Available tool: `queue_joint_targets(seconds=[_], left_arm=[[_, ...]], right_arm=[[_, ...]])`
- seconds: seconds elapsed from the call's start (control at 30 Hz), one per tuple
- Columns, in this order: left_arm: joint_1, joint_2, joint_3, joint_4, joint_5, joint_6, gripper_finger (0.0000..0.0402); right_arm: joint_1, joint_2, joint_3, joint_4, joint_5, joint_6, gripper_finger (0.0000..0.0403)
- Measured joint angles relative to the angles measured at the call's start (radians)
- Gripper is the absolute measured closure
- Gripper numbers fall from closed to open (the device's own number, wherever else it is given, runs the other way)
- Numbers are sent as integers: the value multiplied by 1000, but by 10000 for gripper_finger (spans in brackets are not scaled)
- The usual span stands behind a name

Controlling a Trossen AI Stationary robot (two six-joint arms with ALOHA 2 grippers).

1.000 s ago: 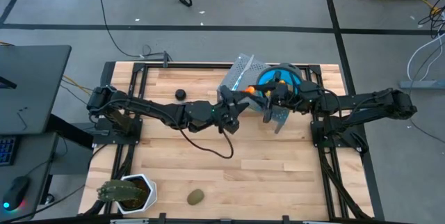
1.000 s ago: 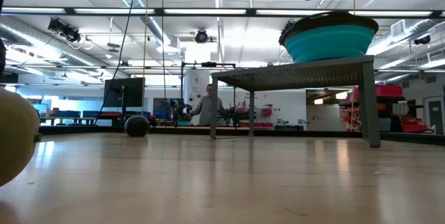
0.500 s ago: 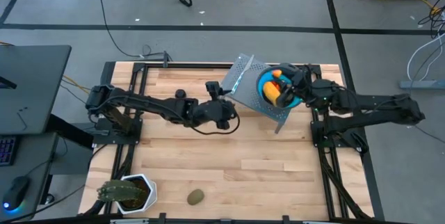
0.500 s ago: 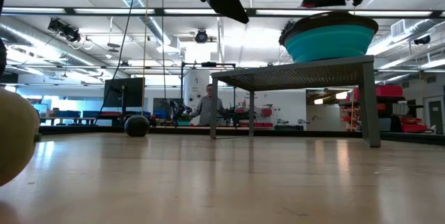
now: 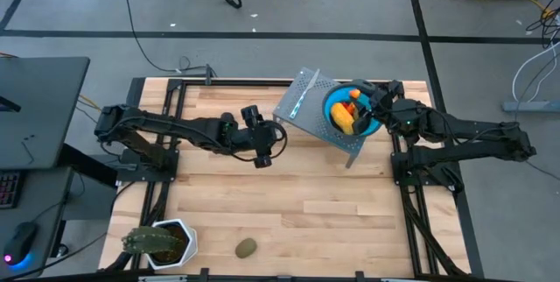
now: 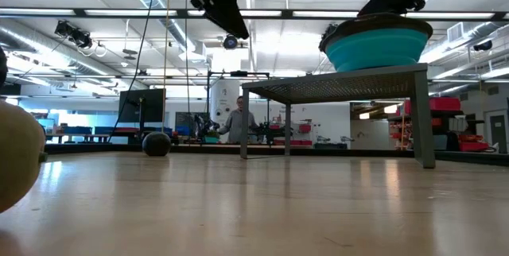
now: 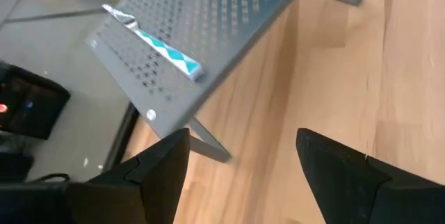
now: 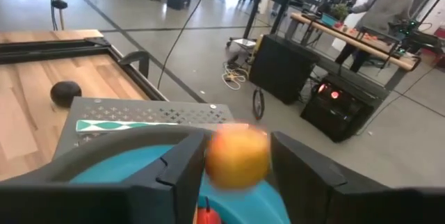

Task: Pick & Place Fruit
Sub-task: Put the yellow peach in the blue strainer bowl on the shelf, then put the black plum in the blue strainer bowl on the shelf

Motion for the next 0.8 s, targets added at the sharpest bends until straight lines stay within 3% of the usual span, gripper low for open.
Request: queue_joint_targets(seconds=[0.33,0.47,0.63,0.8], left_arm=[[0,-81,-218,132,7,-138,132],[6,-138,-333,191,-26,-219,132],[41,-215,-457,286,-108,-479,132],[78,-227,-529,370,-60,-592,132]], right_arm=[[0,0,0,59,-10,-29,137],[1,0,0,109,-24,-43,131],[5,2,0,116,-124,-38,131],[10,8,0,117,-251,-32,131]])
